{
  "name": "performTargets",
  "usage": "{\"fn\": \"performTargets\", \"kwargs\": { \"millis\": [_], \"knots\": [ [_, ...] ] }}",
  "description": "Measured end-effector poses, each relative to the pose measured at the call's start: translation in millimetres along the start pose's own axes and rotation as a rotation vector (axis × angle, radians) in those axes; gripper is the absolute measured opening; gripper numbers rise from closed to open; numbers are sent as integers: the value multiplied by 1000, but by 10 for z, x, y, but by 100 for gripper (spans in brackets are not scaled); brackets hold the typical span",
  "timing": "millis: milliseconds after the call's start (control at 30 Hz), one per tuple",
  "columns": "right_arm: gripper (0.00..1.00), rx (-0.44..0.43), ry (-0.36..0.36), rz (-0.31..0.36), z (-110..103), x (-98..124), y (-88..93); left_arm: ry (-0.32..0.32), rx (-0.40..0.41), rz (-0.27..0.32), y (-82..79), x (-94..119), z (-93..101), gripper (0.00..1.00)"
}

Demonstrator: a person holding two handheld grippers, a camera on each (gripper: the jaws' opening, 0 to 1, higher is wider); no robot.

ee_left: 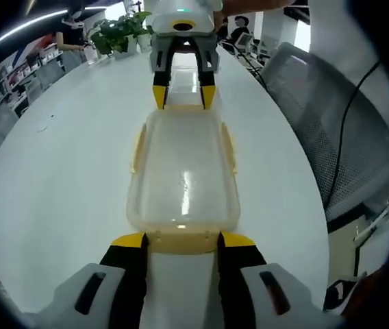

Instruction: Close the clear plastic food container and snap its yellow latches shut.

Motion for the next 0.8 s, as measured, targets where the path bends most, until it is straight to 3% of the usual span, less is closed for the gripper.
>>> {"fn": "performTargets", "kwargs": {
  "millis": [433,800],
  "knots": [
    [40,-6,-3,9,0,-10,-1,-2,16,17,2,-1,3,39],
    [38,-16,2,-11,-9,-22,-16,-24,32,-11,16,6,21,38]
  ]
}}
Point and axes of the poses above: the point that each gripper's makers call its tool centre point, and the gripper's own axes: x roughly backward along the fingers, z roughly to its right, y roughly out of its underside, the point moved 5 cm from there along x, roughly backward along the fingers, and after that the axes turned 1 degree about z, right-handed, at the moved point
